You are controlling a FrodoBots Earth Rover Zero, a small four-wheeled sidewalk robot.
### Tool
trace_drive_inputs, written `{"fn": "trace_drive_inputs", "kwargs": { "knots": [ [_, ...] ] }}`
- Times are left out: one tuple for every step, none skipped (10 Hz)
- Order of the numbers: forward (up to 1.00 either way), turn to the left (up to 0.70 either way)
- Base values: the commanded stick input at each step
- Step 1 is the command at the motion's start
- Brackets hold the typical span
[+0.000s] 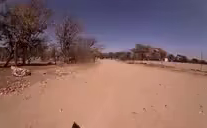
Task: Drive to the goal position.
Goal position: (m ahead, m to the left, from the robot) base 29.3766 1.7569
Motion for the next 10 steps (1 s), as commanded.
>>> {"fn": "trace_drive_inputs", "kwargs": {
  "knots": [
    [1.00,0.00],
    [1.00,0.00],
    [1.00,0.00],
    [1.00,0.00],
    [1.00,0.00],
    [1.00,0.00],
    [1.00,0.00],
    [1.00,0.00],
    [1.00,0.00],
    [1.00,0.00]
  ]
}}
